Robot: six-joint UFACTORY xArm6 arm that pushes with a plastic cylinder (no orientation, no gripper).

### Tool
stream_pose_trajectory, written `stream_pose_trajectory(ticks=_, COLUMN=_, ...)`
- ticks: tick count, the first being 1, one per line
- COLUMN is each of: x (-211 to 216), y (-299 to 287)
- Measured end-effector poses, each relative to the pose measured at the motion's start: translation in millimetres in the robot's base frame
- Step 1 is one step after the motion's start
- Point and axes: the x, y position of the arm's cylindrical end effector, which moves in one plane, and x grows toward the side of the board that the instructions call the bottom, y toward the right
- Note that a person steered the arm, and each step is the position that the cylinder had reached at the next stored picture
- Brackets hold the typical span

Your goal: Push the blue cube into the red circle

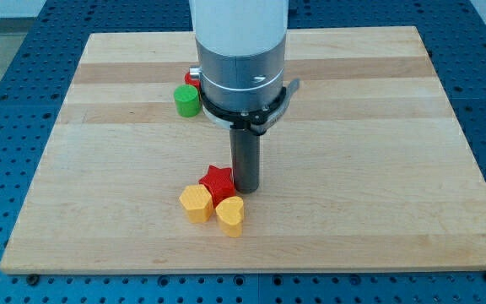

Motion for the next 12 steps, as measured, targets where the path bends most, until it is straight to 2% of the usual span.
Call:
stream_pose_trajectory(ticks=1, x=0, y=0)
stream_pose_trajectory(ticks=2, x=-29, y=8)
stream_pose_trajectory(ticks=3, x=-91, y=37)
stream_pose_trajectory(ticks=5, x=-148, y=55)
stream_pose_trajectory(ticks=6, x=-162, y=21)
stream_pose_trajectory(ticks=8, x=-196, y=-10)
stream_pose_trajectory(ticks=12, x=-181, y=-2)
